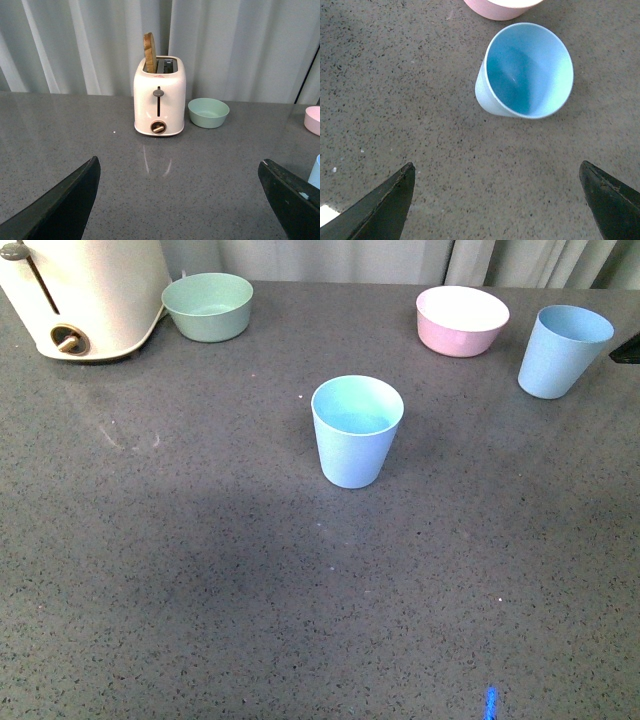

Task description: Stack blue cups with both arms

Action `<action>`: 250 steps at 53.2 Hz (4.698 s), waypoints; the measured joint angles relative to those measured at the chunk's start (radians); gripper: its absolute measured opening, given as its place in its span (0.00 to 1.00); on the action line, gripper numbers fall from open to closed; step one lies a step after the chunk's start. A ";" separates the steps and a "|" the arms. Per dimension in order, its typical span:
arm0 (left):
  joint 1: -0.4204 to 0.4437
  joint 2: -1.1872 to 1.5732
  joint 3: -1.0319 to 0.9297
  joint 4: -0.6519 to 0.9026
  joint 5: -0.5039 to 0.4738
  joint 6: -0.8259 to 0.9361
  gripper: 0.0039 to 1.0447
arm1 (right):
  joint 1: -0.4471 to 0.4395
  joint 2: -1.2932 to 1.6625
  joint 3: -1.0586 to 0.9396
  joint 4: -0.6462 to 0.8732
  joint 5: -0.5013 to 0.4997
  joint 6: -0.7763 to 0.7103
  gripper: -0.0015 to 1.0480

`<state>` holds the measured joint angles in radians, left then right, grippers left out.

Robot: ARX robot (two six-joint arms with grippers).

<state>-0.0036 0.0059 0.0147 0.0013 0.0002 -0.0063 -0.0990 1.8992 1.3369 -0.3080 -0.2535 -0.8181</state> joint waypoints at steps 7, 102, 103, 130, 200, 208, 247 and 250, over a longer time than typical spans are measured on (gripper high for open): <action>0.000 0.000 0.000 0.000 0.000 0.000 0.92 | 0.030 0.124 0.145 -0.068 0.008 -0.039 0.91; 0.000 0.000 0.000 0.000 0.000 0.000 0.92 | 0.359 -0.074 0.210 -0.314 -0.122 -0.087 0.02; 0.000 0.000 0.000 0.000 0.000 0.000 0.92 | 0.373 -0.075 0.206 -0.317 -0.125 -0.087 0.02; 0.000 0.000 0.000 0.000 0.000 0.000 0.92 | 0.525 -0.026 0.180 -0.355 -0.101 -0.090 0.02; 0.000 0.000 0.000 0.000 0.000 0.000 0.92 | 0.552 0.021 0.138 -0.347 -0.075 -0.092 0.39; 0.000 0.000 0.000 0.000 0.000 0.000 0.92 | 0.542 0.013 0.138 -0.348 -0.077 -0.091 0.59; 0.000 0.000 0.000 0.000 0.000 0.000 0.92 | 0.257 -0.785 -0.878 0.967 0.402 0.780 0.35; 0.000 0.000 0.000 0.000 0.000 0.000 0.92 | 0.239 -0.822 -0.938 0.982 0.389 0.793 0.23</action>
<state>-0.0036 0.0059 0.0147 0.0013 0.0002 -0.0063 0.1402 1.0767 0.3985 0.6735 0.1356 -0.0246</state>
